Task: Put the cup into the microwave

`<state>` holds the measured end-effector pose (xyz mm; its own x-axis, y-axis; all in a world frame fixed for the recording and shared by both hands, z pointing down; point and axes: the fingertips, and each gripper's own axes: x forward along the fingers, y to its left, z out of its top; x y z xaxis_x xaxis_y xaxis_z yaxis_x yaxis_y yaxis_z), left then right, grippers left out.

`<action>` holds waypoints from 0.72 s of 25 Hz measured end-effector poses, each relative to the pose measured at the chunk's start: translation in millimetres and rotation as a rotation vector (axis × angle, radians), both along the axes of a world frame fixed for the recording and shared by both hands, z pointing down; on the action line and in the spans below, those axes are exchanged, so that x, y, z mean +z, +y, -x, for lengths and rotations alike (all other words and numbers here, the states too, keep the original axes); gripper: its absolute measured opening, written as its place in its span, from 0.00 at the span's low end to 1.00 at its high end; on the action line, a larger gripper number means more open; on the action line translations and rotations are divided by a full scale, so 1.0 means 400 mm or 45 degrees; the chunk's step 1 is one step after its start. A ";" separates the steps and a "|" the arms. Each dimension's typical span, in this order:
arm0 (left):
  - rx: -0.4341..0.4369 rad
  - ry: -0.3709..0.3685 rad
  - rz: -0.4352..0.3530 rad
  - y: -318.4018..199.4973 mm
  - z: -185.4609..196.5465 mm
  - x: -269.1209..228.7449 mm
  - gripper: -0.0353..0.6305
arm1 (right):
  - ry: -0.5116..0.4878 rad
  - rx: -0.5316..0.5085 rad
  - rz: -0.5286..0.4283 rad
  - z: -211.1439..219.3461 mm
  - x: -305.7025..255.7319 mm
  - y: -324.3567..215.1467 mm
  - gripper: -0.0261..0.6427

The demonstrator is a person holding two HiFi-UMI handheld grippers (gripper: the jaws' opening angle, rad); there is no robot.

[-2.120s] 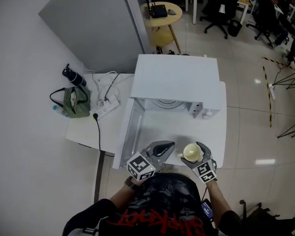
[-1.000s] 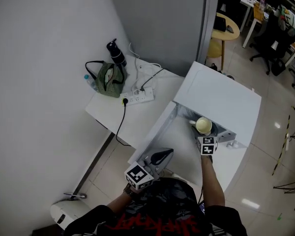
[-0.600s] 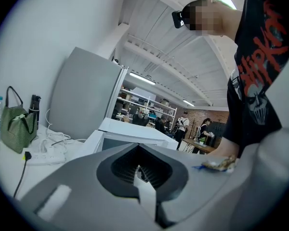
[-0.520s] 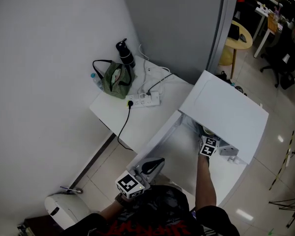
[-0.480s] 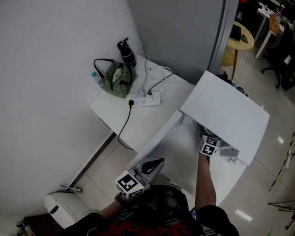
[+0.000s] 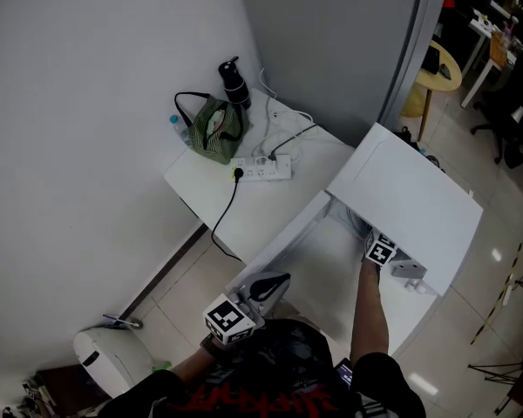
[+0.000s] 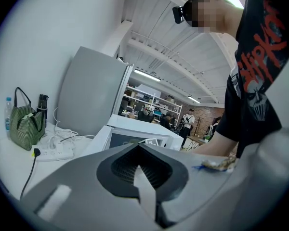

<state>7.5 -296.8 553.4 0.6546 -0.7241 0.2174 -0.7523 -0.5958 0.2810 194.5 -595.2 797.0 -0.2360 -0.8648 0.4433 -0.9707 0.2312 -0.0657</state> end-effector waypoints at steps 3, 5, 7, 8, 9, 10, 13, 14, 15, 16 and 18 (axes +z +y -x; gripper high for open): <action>0.006 0.000 -0.001 -0.004 -0.001 0.002 0.06 | 0.000 -0.013 -0.009 -0.003 -0.003 -0.005 0.73; 0.003 0.009 0.003 -0.014 0.005 -0.005 0.06 | -0.008 -0.042 -0.004 0.011 -0.012 -0.012 0.73; 0.004 0.028 0.007 -0.011 0.010 -0.007 0.06 | -0.028 -0.057 0.012 0.020 -0.018 0.006 0.75; 0.006 0.039 0.008 -0.008 0.010 -0.007 0.06 | -0.044 -0.061 0.015 0.021 -0.023 0.022 0.75; 0.007 0.049 0.009 -0.007 0.009 -0.009 0.06 | -0.062 -0.069 0.013 0.025 -0.029 0.038 0.76; 0.010 0.058 0.007 -0.007 0.007 -0.010 0.06 | -0.076 -0.081 0.008 0.030 -0.035 0.055 0.76; 0.037 0.082 -0.006 -0.005 -0.002 -0.004 0.06 | -0.084 -0.093 0.001 0.038 -0.051 0.116 0.75; 0.048 0.089 -0.015 -0.004 -0.005 -0.004 0.06 | -0.089 -0.086 0.005 0.037 -0.056 0.140 0.73; 0.062 0.096 -0.027 -0.005 -0.008 -0.007 0.06 | -0.095 -0.078 0.014 0.036 -0.062 0.166 0.72; 0.077 0.105 -0.036 -0.005 -0.011 -0.011 0.06 | -0.099 -0.076 0.022 0.038 -0.071 0.196 0.71; 0.110 0.135 -0.032 -0.003 -0.020 -0.016 0.06 | -0.081 -0.103 0.006 0.055 -0.117 0.268 0.62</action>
<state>15.5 -297.9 547.0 0.7330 -0.6685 0.1258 -0.6648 -0.6649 0.3405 172.5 -488.1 750.1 -0.3327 -0.8398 0.4290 -0.9427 0.3081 -0.1281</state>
